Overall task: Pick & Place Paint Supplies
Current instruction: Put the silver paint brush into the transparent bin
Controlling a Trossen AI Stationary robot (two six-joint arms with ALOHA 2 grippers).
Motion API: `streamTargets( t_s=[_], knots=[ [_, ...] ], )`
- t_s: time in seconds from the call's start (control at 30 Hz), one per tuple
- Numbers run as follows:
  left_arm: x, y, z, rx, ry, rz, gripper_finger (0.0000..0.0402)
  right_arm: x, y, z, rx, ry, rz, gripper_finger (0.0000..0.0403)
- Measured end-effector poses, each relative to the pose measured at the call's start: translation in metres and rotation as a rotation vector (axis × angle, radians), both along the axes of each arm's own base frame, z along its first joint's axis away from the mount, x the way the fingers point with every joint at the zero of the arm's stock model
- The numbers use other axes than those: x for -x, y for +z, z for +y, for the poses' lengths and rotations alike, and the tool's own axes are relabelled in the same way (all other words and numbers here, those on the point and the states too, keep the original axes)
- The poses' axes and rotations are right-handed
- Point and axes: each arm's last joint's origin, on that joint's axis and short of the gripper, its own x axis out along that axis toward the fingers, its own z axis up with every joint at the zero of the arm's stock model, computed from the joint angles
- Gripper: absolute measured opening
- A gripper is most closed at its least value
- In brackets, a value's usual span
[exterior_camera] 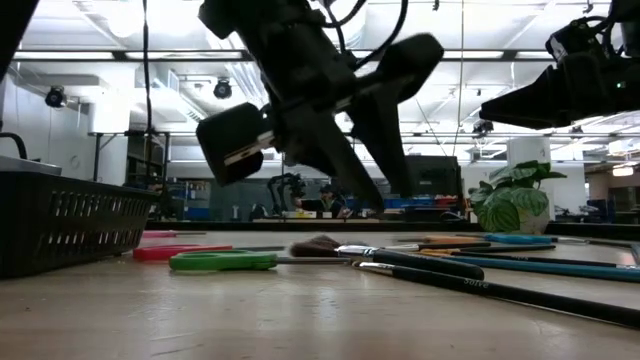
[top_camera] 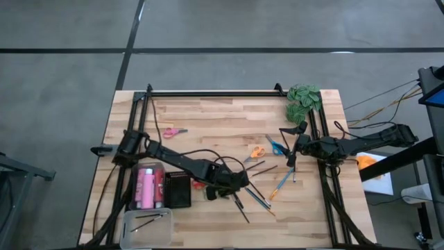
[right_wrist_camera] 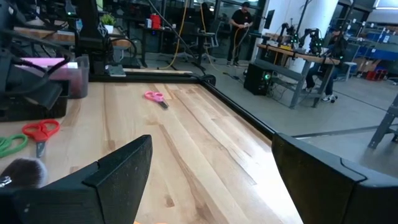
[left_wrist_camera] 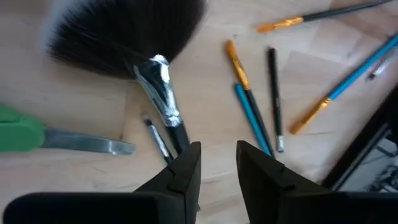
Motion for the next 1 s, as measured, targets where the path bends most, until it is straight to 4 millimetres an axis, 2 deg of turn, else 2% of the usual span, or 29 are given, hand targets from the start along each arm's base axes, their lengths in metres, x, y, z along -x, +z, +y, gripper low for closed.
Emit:
streamTargets(
  t_s=[0.3,0.63,1.0],
  knots=[
    [0.002,-0.005,0.001,0.007,0.009,0.025,0.0103,0.000,0.000,0.000,0.001,0.000,0.000,0.0329],
    [0.000,-0.021,0.000,0.014,0.004,0.056,0.0103,0.000,0.000,0.000,0.001,0.000,0.000,0.0329],
    [-0.001,-0.030,0.000,0.008,0.005,0.077,0.0103,0.000,0.000,0.000,0.000,-0.001,0.000,0.0329]
  ],
)
